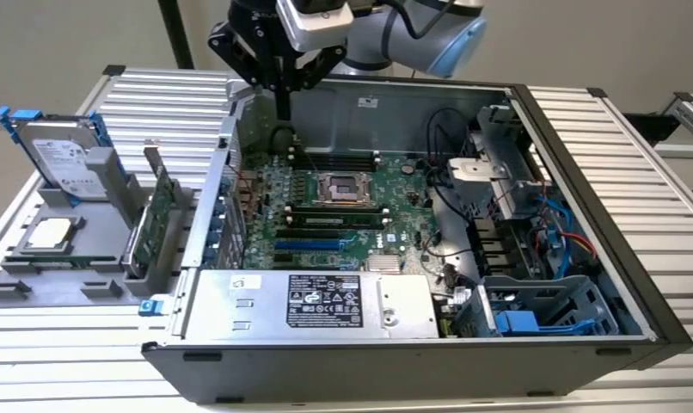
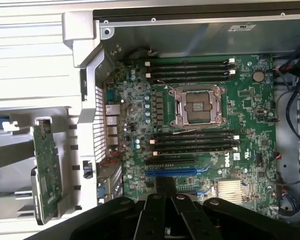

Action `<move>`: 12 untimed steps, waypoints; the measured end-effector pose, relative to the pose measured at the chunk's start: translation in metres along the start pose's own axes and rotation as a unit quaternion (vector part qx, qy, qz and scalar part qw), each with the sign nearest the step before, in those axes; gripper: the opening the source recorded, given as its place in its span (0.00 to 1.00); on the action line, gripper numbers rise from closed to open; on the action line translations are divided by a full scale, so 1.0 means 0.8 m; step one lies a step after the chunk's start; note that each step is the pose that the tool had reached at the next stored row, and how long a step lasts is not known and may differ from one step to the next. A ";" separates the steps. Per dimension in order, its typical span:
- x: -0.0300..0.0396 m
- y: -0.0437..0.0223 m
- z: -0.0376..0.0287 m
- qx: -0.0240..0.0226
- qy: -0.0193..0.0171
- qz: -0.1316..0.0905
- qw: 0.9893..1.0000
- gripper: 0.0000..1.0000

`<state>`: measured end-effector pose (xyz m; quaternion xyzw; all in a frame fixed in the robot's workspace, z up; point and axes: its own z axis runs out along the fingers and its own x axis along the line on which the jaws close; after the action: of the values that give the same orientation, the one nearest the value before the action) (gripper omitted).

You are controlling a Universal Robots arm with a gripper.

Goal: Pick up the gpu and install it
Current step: 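Reach for the gpu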

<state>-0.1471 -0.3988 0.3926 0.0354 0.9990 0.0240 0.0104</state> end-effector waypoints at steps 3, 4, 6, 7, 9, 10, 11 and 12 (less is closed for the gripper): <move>0.0021 -0.0001 0.0000 0.000 0.000 0.000 1.000 0.00; 0.0028 -0.0002 -0.0001 0.000 0.000 0.000 1.000 0.00; 0.0051 -0.0004 -0.0001 0.000 0.000 0.000 1.000 0.00; 0.0064 -0.0005 -0.0001 0.000 0.000 0.000 1.000 0.00; 0.0091 -0.0006 -0.0002 0.000 0.000 0.000 1.000 0.00; 0.0108 -0.0008 -0.0003 0.000 0.000 0.000 1.000 0.00; 0.0128 -0.0009 -0.0003 0.000 0.000 0.000 1.000 0.00; 0.0147 -0.0010 -0.0004 0.000 0.000 0.000 1.000 0.00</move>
<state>-0.1589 -0.3988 0.3926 0.0352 0.9990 0.0240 0.0104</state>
